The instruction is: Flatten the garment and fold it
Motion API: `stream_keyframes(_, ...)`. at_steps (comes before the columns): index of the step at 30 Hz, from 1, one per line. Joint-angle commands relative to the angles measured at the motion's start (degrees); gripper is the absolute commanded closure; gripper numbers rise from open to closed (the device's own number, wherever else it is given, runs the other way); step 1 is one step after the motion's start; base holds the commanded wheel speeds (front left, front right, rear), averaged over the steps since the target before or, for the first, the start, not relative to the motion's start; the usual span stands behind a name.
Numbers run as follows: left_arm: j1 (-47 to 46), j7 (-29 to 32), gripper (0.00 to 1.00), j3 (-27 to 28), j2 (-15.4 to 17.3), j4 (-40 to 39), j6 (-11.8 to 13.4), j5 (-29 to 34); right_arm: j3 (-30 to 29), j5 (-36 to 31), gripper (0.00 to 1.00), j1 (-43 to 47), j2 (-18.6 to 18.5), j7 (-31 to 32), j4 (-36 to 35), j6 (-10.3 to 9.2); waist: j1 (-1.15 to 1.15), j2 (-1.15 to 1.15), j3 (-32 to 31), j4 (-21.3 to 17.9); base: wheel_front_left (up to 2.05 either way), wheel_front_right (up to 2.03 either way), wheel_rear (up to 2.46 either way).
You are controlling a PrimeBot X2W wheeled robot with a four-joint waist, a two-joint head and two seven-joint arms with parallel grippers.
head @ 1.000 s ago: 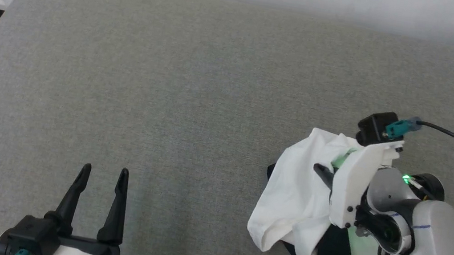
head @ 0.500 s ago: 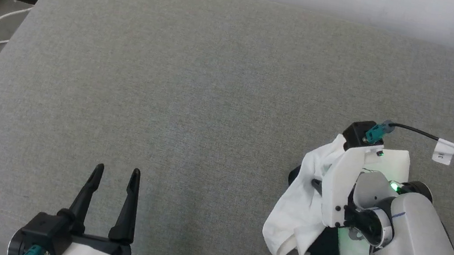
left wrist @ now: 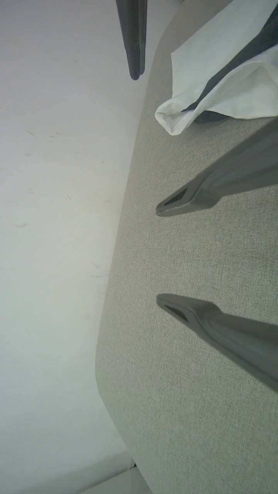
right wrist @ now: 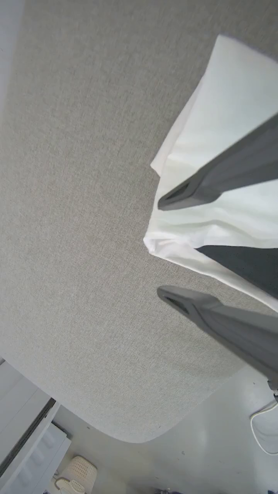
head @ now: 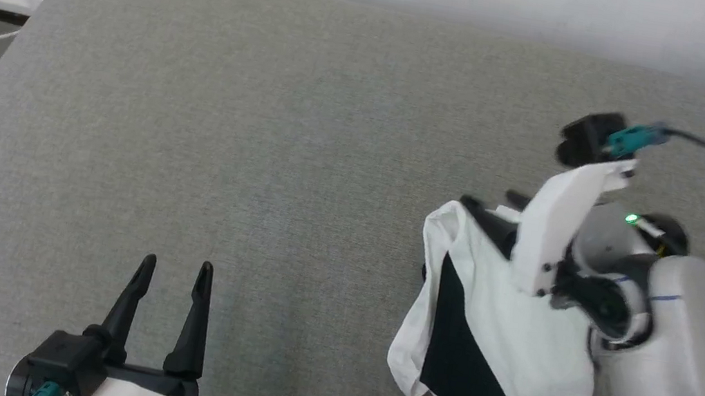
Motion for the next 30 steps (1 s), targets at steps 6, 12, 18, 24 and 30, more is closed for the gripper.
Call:
stream_keyframes(6, 1.3, 0.47, 0.0, 0.49, 1.07, -1.82, 0.63, 0.48, -7.17, 0.05, 0.0, 7.54, -4.88, 1.95, -13.51, -0.04, 0.0, 0.0, -0.29, -2.79, 0.0, 0.0, 0.0)
stream_keyframes(12, 1.24, 0.83, 0.0, 0.44, 1.5, -2.82, 0.76, 0.28, -14.6, -0.38, 0.0, 18.33, -3.46, 3.12, -20.71, -0.04, 0.0, 0.0, 1.32, -3.88, 0.0, 0.0, 0.0)
stream_keyframes(18, -0.1, 1.07, 0.0, -0.17, 1.8, -2.71, 0.43, 0.22, -16.47, -0.48, 0.0, 22.0, -1.17, 1.71, -20.09, -0.04, 0.0, 0.0, 3.13, -3.62, 0.0, 0.0, 0.0)
stream_keyframes(24, -1.06, 1.27, 0.0, -0.5, 2.47, -2.41, 0.24, 0.41, -17.59, -1.08, 0.0, 21.49, -0.29, 0.62, -15.97, -0.04, 0.0, 0.0, 3.98, -2.34, 0.0, 0.0, 0.0)
stream_keyframes(30, -1.6, 1.29, 0.0, -0.86, 2.78, -2.27, 0.22, 0.44, -18.17, -1.09, 0.0, 20.15, 0.09, 0.16, -10.51, -0.04, 0.0, 0.0, 4.43, -1.18, 0.0, 0.0, 0.0)
